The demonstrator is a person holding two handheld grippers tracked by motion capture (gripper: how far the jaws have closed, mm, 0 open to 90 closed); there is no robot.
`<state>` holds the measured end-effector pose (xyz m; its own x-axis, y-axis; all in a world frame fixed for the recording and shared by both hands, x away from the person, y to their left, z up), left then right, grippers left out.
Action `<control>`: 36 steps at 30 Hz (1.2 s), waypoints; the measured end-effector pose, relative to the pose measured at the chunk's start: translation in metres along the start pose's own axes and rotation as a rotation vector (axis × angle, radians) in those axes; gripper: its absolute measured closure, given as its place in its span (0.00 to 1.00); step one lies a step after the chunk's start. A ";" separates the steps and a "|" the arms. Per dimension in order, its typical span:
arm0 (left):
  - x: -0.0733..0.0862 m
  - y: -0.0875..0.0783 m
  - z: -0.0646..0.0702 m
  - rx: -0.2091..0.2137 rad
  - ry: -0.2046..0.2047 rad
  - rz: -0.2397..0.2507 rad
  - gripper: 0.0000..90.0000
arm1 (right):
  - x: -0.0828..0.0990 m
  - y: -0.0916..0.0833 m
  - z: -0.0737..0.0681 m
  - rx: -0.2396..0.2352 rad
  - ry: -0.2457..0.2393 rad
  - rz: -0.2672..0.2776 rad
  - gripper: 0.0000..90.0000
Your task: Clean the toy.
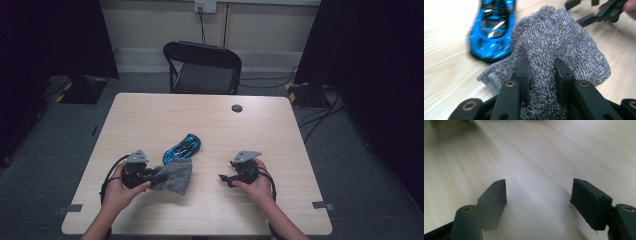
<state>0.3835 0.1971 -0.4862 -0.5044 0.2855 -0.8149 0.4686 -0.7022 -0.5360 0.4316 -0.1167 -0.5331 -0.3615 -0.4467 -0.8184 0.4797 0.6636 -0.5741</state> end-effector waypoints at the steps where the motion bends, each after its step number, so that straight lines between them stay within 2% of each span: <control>1: 0.002 -0.005 -0.005 -0.023 0.018 -0.003 0.77 | -0.005 0.002 0.000 -0.003 -0.005 0.013 0.31; 4: 0.006 -0.016 -0.015 -0.066 0.044 0.010 0.77 | -0.034 0.010 -0.002 -0.023 -0.014 0.103 0.32; 5: 0.007 -0.019 -0.019 -0.089 0.051 0.013 0.77 | -0.040 0.013 -0.003 -0.027 -0.014 0.116 0.32; 9: 0.013 -0.028 -0.031 -0.136 0.060 0.034 0.77 | -0.066 0.037 -0.009 -0.067 -0.029 0.118 0.31; 11: 0.015 -0.032 -0.037 -0.159 0.096 0.039 0.77 | -0.076 0.049 -0.013 -0.080 -0.044 0.132 0.31; 14: 0.016 -0.036 -0.046 -0.198 0.089 0.049 0.77 | -0.091 0.073 -0.019 -0.103 -0.055 0.132 0.29; 17: 0.018 -0.037 -0.056 -0.227 0.032 0.069 0.77 | -0.102 0.091 -0.027 -0.119 -0.083 0.134 0.28; 18: 0.019 -0.037 -0.058 -0.238 0.024 0.069 0.77 | -0.108 0.099 -0.031 -0.128 -0.099 0.137 0.25; 22: 0.022 -0.035 -0.067 -0.270 -0.008 0.061 0.77 | -0.113 0.117 -0.032 -0.122 -0.113 0.105 0.22; 25: 0.025 -0.035 -0.073 -0.288 -0.030 0.063 0.77 | -0.113 0.127 -0.029 -0.128 -0.098 0.093 0.20; 27: 0.025 -0.036 -0.075 -0.293 -0.037 0.065 0.76 | -0.109 0.132 -0.029 -0.129 -0.124 0.060 0.16; 30: 0.026 -0.036 -0.078 -0.305 -0.042 0.066 0.76 | -0.106 0.134 -0.029 -0.131 -0.143 0.082 0.13; 34: 0.025 -0.035 -0.079 -0.326 -0.075 0.088 0.76 | -0.105 0.135 -0.029 -0.144 -0.167 0.087 0.11; 36: 0.024 -0.031 -0.080 -0.357 -0.083 0.090 0.76 | -0.105 0.135 -0.029 -0.143 -0.172 0.085 0.11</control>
<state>0.4143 0.2778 -0.5067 -0.4997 0.1688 -0.8496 0.7296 -0.4466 -0.5179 0.5116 0.0372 -0.5237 -0.1776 -0.4730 -0.8630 0.3797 0.7761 -0.5035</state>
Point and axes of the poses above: each handheld gripper's, and its own axes: y roughly forward along the jaws, x roughly out of its underside, z roughly to its right, the point moved 5 cm from there along y, roughly forward along the jaws, and after that the axes turned 7 degrees about z, right-handed, at the moved point
